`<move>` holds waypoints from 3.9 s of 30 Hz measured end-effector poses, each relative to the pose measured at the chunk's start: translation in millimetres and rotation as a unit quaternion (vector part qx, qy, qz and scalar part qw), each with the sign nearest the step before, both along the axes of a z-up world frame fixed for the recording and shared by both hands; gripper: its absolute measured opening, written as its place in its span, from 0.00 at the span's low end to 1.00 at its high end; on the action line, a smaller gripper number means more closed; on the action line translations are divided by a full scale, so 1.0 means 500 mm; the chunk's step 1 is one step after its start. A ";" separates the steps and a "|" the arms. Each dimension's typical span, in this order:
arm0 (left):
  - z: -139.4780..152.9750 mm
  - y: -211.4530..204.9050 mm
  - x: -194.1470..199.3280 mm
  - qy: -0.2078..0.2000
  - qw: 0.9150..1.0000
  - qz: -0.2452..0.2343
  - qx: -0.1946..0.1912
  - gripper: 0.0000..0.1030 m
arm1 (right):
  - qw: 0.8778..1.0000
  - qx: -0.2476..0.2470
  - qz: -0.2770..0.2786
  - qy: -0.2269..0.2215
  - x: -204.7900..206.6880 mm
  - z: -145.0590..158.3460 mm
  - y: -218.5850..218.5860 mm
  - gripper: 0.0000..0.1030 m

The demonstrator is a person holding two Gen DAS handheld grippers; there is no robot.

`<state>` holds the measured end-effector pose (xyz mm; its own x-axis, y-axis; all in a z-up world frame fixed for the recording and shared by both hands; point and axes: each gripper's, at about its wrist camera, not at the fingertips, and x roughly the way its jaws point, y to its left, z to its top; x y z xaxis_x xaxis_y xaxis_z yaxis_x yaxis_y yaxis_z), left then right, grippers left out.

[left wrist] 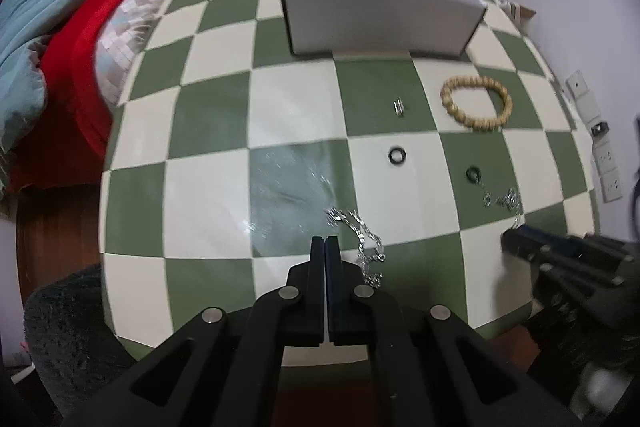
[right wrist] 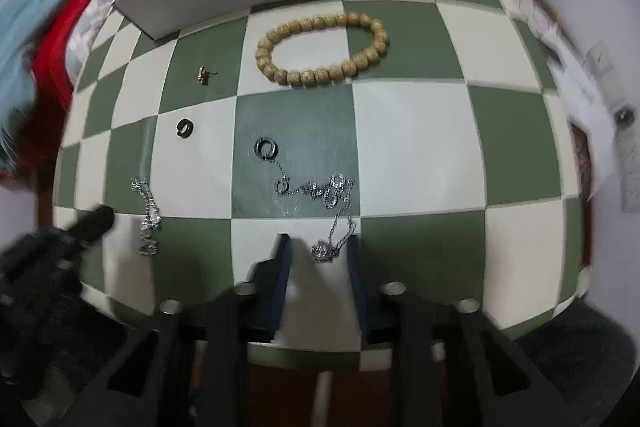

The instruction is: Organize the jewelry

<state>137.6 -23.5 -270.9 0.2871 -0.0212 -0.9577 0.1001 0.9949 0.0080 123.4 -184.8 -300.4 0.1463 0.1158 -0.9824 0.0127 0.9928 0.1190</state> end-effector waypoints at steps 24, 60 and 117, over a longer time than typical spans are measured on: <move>-0.075 -0.033 0.008 0.042 0.999 -0.019 0.009 0.36 | 0.997 0.035 -0.047 -0.052 0.000 0.077 -0.053 0.12; 0.317 0.018 0.166 -0.137 0.986 -0.016 -0.091 0.02 | 0.979 0.092 -0.023 -0.180 0.097 0.356 -0.037 0.12; 0.229 0.072 0.367 -0.140 0.987 0.056 0.051 1.00 | 0.993 -0.068 -0.020 -0.090 0.400 0.221 0.010 1.00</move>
<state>321.1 12.6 -156.4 0.5364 0.1183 -0.8357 -0.0312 0.9922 0.1204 323.4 -179.9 -189.8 0.3229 -0.0255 -0.9461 0.0439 0.9990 -0.0120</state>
